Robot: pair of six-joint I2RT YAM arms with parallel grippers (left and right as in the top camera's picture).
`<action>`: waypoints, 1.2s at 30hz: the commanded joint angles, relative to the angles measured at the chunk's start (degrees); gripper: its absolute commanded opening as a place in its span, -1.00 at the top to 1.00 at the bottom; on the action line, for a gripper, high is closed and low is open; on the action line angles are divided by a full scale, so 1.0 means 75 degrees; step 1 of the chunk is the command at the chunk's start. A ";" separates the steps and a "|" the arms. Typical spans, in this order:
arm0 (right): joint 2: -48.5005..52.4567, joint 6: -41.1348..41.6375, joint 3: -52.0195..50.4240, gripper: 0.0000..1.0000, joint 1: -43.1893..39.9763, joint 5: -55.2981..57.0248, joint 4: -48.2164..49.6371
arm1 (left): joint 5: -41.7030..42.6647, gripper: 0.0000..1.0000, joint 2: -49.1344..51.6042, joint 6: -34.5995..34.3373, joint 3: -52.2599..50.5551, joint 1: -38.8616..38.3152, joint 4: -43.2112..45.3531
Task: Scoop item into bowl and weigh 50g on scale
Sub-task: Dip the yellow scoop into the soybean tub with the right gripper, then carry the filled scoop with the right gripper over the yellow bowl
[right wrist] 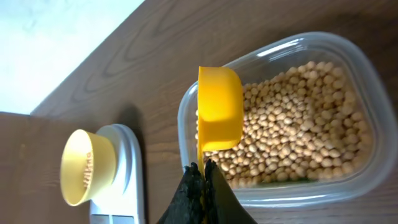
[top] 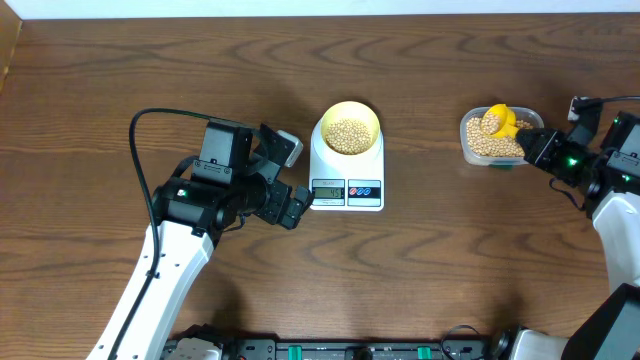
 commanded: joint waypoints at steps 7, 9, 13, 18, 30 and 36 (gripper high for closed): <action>0.0020 0.1667 -0.0003 0.98 -0.0428 -0.1279 -0.0023 | 0.0114 -0.96 0.0026 -0.0064 0.0009 -0.0006 -0.0026; 0.0020 0.1923 -0.0003 0.98 -0.0425 -0.1658 -0.0017 | 0.0114 -0.96 0.0026 -0.0067 0.0009 -0.0006 -0.0023; 0.0020 0.2337 -0.0003 0.98 -0.0396 -0.2232 0.0044 | 0.0117 -0.96 0.0026 -0.0064 0.0009 -0.0006 -0.0023; 0.0020 0.3279 -0.0003 0.98 0.0353 -0.2567 0.0627 | 0.0114 -0.96 0.0026 -0.0064 0.0009 -0.0006 -0.0023; 0.0023 0.5356 -0.0003 0.98 0.2611 -0.1894 0.3383 | 0.0114 -0.96 0.0026 -0.0067 0.0009 -0.0006 -0.0026; 0.0026 0.5409 -0.0003 0.98 0.3538 -0.0895 0.3483 | 0.0114 -0.96 0.0026 -0.0064 0.0009 -0.0006 -0.0026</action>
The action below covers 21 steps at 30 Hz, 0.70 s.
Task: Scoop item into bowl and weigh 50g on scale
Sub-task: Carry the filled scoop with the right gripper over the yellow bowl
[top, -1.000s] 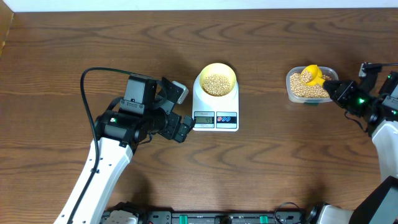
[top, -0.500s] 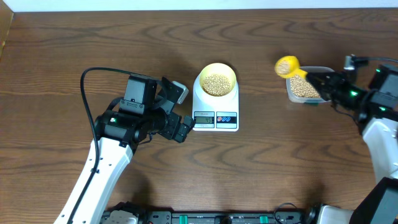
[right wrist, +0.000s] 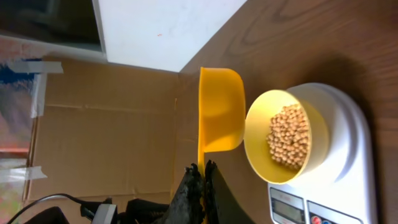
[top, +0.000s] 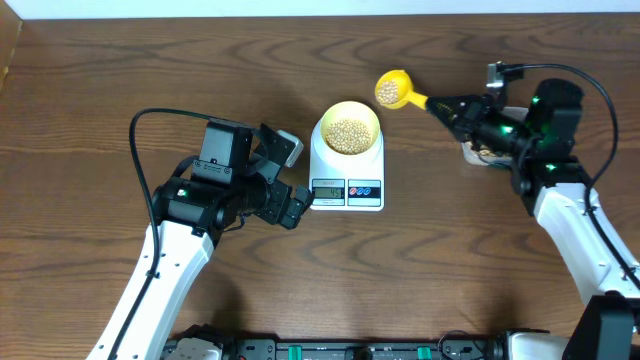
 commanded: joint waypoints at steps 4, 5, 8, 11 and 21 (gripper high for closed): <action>0.0047 -0.0670 0.0023 0.98 0.0933 0.1510 0.0020 | 0.0096 -0.96 0.0020 -0.0064 0.0009 -0.0006 -0.0026; 0.0047 -0.1061 0.0023 0.98 0.1122 0.1702 0.0020 | 0.0096 -0.96 0.0020 -0.0067 0.0009 -0.0006 -0.0023; 0.0047 -0.2390 0.0023 0.98 0.1530 0.1763 -0.0020 | 0.0096 -0.96 0.0020 -0.0067 0.0009 -0.0006 -0.0026; 0.0047 -0.3748 0.0023 0.98 0.1877 0.1769 -0.0117 | 0.0096 -0.96 0.0020 -0.0067 0.0009 -0.0006 -0.0023; 0.0047 -0.4992 0.0023 0.98 0.1958 0.2197 -0.0697 | 0.0096 -0.96 0.0020 -0.0067 0.0009 -0.0006 -0.0023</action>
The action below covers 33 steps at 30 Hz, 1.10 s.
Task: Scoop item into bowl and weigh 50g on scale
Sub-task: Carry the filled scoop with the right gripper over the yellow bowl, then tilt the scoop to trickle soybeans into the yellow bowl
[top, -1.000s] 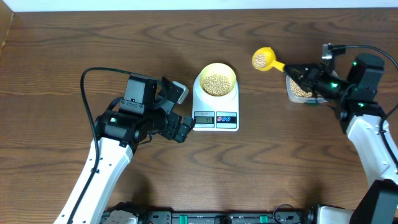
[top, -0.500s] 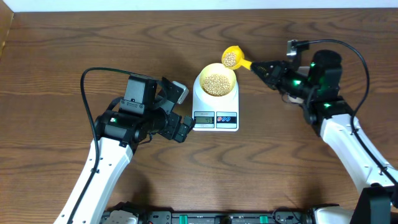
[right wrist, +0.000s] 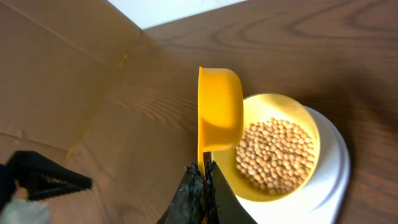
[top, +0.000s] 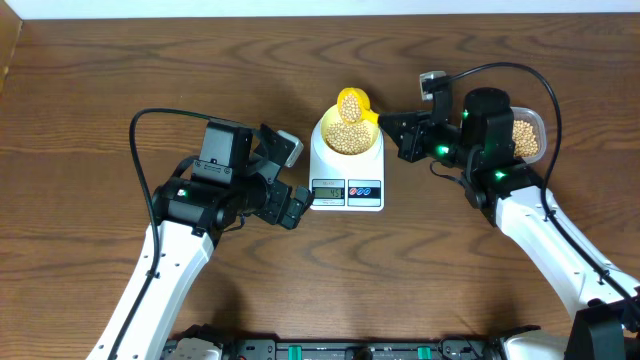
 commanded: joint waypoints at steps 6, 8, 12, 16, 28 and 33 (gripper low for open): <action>0.0047 -0.1588 0.0023 0.98 0.0012 0.0367 -0.0423 | 0.0093 -0.96 0.0020 -0.0064 0.0009 -0.0006 -0.0020; 0.0047 -0.1620 0.0023 0.98 0.0012 0.0618 -0.0417 | 0.0093 -0.96 0.0020 -0.0067 0.0009 -0.0006 -0.0020; 0.0047 -0.2090 0.0023 0.98 0.0012 0.0662 -0.0423 | 0.0093 -0.96 0.0020 -0.0067 0.0009 -0.0006 -0.0020; 0.0047 -0.2308 0.0023 0.98 0.0017 0.0662 -0.0423 | 0.0093 -0.96 0.0020 -0.0064 0.0009 -0.0006 -0.0020; 0.0047 -0.2952 0.0023 0.98 0.0017 0.0662 -0.0510 | 0.0093 -0.96 0.0020 -0.0067 0.0009 -0.0006 -0.0020; 0.0047 -0.3238 0.0023 0.98 0.0017 0.0662 -0.0554 | 0.0093 -0.96 0.0020 -0.0064 0.0009 -0.0006 -0.0020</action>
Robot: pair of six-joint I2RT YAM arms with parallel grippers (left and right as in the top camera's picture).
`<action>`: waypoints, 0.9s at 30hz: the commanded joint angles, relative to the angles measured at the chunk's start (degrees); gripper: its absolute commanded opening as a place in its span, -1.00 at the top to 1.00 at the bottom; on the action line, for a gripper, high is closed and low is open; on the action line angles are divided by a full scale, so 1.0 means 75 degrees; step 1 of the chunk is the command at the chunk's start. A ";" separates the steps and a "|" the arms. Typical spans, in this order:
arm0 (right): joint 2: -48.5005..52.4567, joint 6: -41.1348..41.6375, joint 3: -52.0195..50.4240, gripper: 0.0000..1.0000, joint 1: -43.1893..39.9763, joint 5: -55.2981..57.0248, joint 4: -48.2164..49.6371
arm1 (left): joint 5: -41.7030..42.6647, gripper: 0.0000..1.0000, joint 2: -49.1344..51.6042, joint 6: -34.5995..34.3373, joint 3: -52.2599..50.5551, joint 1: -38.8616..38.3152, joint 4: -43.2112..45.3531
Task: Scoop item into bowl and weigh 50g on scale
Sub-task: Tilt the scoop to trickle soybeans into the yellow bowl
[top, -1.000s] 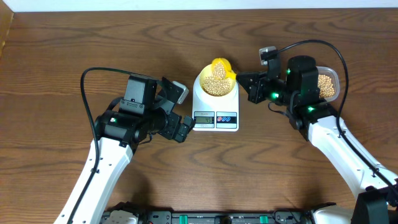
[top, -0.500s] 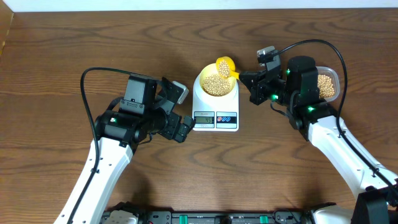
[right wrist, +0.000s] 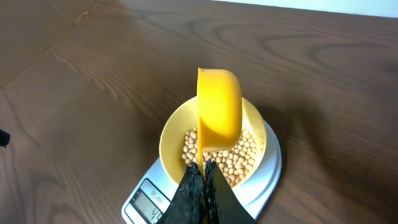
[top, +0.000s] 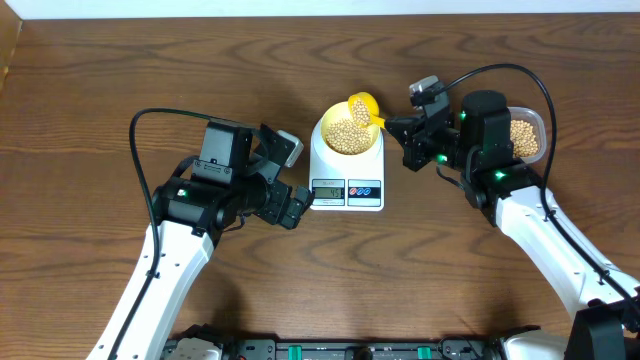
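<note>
A yellow bowl (top: 345, 132) (right wrist: 174, 134) holding soybeans sits on the white scale (top: 345, 180) (right wrist: 264, 177) at the table's middle. My right gripper (top: 397, 126) (right wrist: 202, 168) is shut on the handle of a yellow scoop (top: 362, 108) (right wrist: 219, 112), which is tilted on its side over the bowl's right rim. The scale's display (top: 328, 190) (right wrist: 149, 199) faces the front; its digits are too small to read. My left gripper (top: 293, 205) hangs just left of the scale, touching nothing; its jaw state is unclear.
A clear plastic tub (top: 527, 135) of soybeans stands at the right, partly behind my right arm. The left arm's black cable (top: 150, 125) loops over the table at the left. The table's back edge meets a white wall.
My right gripper has turned the scoop further over the bowl, and the scoop sits slightly to the right, at the bowl's right rim. The left arm has not moved.
First my right gripper held the scoop in the tub of soybeans at the right. Then it held the loaded scoop in the air right of the scale. Then the scoop stood over the bowl, and now it is tipped on its side there.
</note>
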 commanded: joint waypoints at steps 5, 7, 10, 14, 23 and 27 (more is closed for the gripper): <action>0.0047 -0.0358 0.0023 0.98 0.0026 -0.0012 -0.0012 | 0.0096 -0.96 0.0020 -0.0064 0.0009 -0.0006 -0.0023; 0.0047 -0.0475 0.0023 0.98 0.0032 0.0003 -0.0026 | 0.0096 -0.96 0.0020 -0.0067 0.0009 -0.0006 -0.0023; 0.0047 -0.0493 0.0023 0.98 0.0032 0.0012 -0.0012 | 0.0096 -0.96 0.0020 -0.0067 0.0009 -0.0006 -0.0026; 0.0047 -0.0667 0.0023 0.98 0.0035 0.0020 0.0023 | 0.0096 -0.96 0.0020 -0.0067 0.0009 -0.0006 -0.0023; 0.0047 -0.0641 0.0023 0.98 0.0061 -0.0029 -0.0006 | 0.0096 -0.96 0.0020 -0.0064 0.0009 -0.0006 -0.0023; 0.0047 -0.0638 0.0023 0.98 0.0061 -0.0032 -0.0122 | 0.0096 -0.96 0.0020 -0.0064 0.0009 -0.0006 -0.0023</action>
